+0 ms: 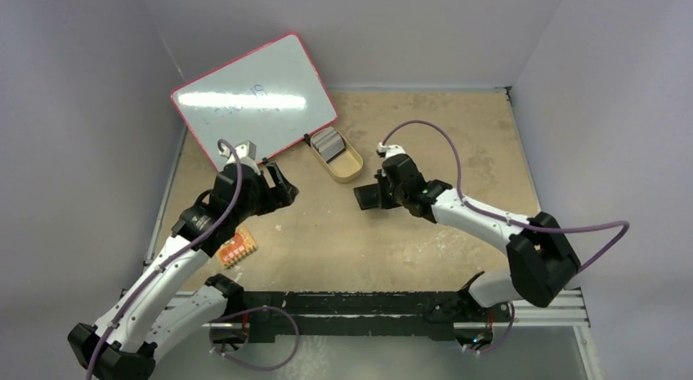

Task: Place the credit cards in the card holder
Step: Open the card holder at the center of the board.

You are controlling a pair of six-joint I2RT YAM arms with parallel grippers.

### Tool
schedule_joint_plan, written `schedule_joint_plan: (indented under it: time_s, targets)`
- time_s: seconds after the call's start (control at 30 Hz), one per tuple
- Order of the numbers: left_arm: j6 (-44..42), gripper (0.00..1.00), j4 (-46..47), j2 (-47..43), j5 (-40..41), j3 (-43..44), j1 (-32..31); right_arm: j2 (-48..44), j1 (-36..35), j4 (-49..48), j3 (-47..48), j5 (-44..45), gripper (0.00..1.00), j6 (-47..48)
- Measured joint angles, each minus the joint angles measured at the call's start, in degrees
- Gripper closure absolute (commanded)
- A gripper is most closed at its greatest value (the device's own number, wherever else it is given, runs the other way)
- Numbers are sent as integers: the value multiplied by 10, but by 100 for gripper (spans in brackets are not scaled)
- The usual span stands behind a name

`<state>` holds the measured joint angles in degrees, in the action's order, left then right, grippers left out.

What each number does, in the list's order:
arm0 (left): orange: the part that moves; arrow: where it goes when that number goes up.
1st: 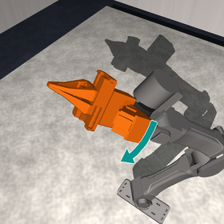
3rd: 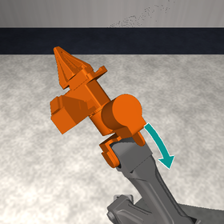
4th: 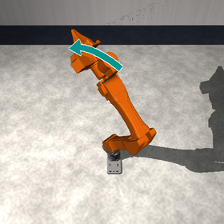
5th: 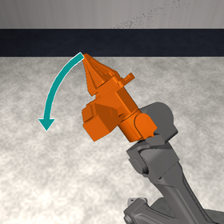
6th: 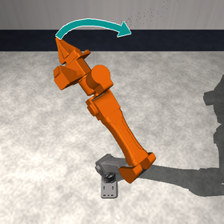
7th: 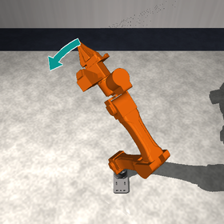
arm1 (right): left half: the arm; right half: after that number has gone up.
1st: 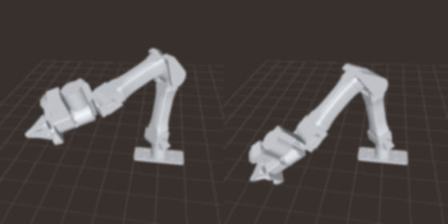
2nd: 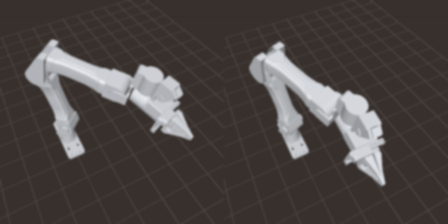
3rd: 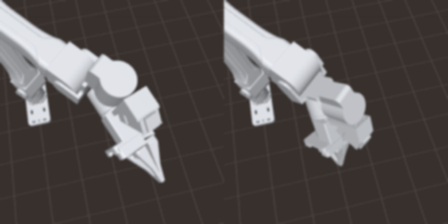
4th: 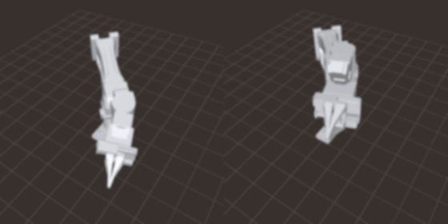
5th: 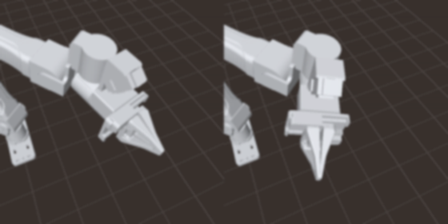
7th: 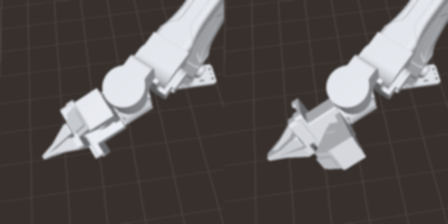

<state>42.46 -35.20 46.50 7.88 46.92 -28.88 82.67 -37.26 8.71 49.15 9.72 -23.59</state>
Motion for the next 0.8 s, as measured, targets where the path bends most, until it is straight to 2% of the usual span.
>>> schedule_joint_plan:
  time_s: [0.13,0.27,0.43,0.6,0.73,0.8]
  targets:
    - [63,27,23,2,-49,0,0,-43,-52,-57,0,-49,100,39]
    - [102,23,55,32,-94,10,0,-90,-90,-124,-5,-93,100,79]
    - [109,20,61,68,-118,42,0,-143,-104,-186,-9,-138,100,114]
    - [110,18,102,68,-159,54,0,-147,-116,-215,-9,-159,100,135]
    - [111,21,141,72,-200,54,0,-144,-127,-215,-9,-169,100,141]
    - [116,27,157,74,-214,53,0,-144,-129,-216,-9,-170,100,144]
